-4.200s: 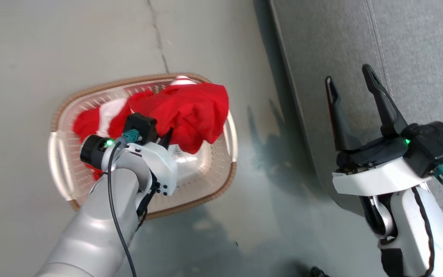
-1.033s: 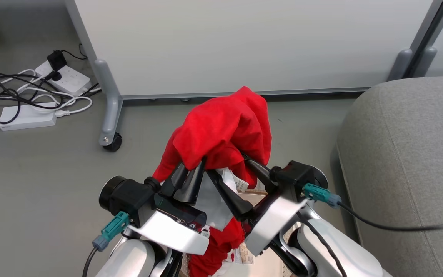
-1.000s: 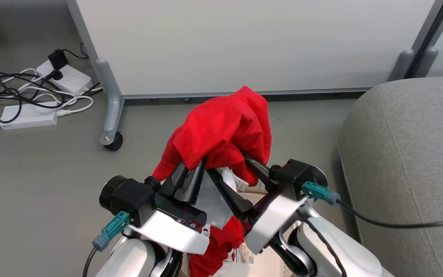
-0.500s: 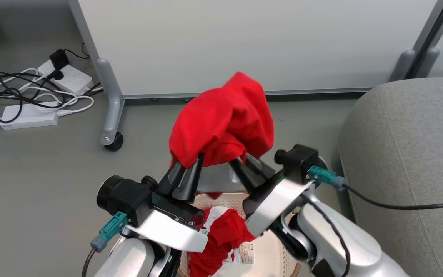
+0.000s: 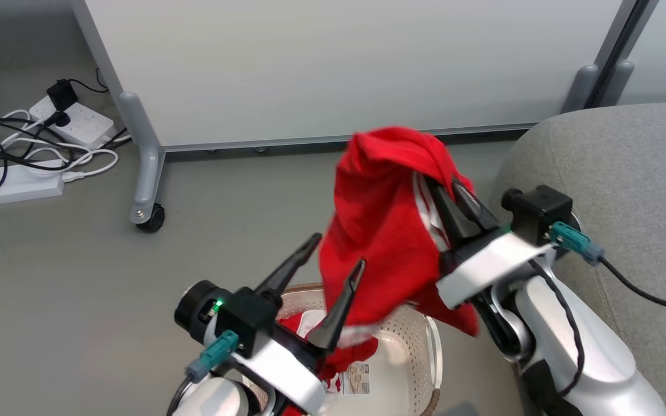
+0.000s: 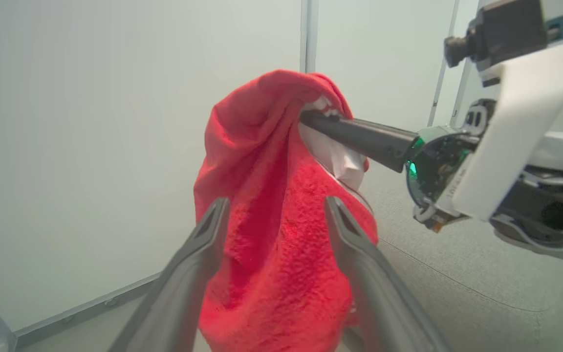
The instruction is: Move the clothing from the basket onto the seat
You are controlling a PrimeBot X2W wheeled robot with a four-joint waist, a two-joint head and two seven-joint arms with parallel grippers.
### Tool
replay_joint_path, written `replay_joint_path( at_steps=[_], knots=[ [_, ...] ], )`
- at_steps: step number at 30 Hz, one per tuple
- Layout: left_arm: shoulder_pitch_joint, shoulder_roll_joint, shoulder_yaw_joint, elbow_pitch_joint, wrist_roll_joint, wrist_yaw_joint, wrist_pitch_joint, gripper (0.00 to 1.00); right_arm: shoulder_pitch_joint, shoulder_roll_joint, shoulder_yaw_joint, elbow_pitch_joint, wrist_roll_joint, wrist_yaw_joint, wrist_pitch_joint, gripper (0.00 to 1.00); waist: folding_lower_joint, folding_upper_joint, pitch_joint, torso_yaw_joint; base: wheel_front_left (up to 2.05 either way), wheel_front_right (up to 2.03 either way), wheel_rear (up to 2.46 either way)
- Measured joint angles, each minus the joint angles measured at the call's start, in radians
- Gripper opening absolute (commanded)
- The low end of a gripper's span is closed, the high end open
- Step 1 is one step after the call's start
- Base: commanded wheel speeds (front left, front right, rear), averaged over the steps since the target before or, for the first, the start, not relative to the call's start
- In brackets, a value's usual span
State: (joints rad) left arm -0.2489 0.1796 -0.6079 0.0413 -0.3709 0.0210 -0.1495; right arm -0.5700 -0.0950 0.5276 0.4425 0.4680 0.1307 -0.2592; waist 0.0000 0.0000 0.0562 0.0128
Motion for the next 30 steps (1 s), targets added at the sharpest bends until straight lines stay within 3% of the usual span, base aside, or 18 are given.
replay_joint_path(
  at_steps=[6,17,30],
  knots=[
    [0.002,0.016,-0.057,0.014,0.010,-0.038,0.026,1.00,0.063,-0.033,-0.042,0.022,-0.029,0.000,0.003,0.00,-0.0001,0.0000,-0.004,-0.025,0.00,0.00,0.00],
    [0.022,0.027,-0.102,0.009,0.009,-0.059,0.036,1.00,0.128,-0.044,-0.099,0.013,-0.040,0.000,0.014,0.00,0.0000,0.0000,0.003,-0.115,0.00,0.00,0.00],
    [0.019,0.054,-0.123,-0.030,0.015,-0.064,0.067,1.00,0.128,-0.034,-0.142,-0.021,-0.049,0.000,0.023,0.00,0.0000,0.0000,0.047,-0.303,0.00,0.00,0.00]
  ],
)
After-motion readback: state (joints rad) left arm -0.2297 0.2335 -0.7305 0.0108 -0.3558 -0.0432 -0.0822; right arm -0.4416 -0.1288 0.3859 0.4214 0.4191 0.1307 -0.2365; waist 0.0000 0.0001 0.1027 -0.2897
